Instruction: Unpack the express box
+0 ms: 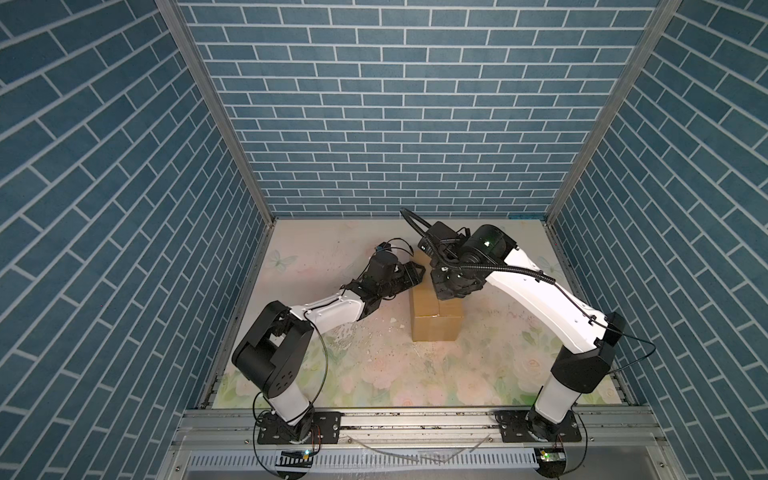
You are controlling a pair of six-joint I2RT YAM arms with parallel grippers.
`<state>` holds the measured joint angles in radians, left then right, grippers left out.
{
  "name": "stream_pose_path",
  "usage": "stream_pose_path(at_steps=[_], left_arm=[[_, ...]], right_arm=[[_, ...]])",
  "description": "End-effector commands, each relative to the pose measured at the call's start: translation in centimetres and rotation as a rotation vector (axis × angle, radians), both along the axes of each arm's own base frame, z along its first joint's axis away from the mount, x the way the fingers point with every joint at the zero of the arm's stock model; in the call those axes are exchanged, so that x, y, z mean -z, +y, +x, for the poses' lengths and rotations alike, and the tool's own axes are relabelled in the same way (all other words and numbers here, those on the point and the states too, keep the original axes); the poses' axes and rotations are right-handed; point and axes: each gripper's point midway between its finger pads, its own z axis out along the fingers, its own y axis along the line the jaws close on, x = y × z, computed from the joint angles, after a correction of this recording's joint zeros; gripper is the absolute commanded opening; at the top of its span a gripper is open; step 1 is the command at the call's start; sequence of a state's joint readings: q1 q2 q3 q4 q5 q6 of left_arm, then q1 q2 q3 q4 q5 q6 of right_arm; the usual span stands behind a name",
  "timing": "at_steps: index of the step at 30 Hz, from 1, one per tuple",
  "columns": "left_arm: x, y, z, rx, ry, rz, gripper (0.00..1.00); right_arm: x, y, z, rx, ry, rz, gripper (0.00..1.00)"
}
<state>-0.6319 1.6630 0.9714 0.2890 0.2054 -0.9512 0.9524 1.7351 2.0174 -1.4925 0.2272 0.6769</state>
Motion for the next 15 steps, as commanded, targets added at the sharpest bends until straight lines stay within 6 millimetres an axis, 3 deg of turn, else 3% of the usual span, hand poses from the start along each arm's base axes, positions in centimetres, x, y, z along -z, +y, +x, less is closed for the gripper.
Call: stream_pose_path(at_steps=[1,7,15], left_arm=[[4.1,0.9,-0.9,-0.01,0.092,0.083,0.7],[4.1,0.8,-0.7,-0.022,0.093,0.081,0.7],[4.0,0.8,-0.5,-0.031,0.091,0.074,0.7]], right_arm=[[0.5,-0.8,-1.6,0.023,0.062,0.001,0.0],[1.2,-0.6,-3.1,0.009,0.121,-0.006,0.0],[2.2,-0.6,-3.6,0.012,0.146,-0.006,0.0]])
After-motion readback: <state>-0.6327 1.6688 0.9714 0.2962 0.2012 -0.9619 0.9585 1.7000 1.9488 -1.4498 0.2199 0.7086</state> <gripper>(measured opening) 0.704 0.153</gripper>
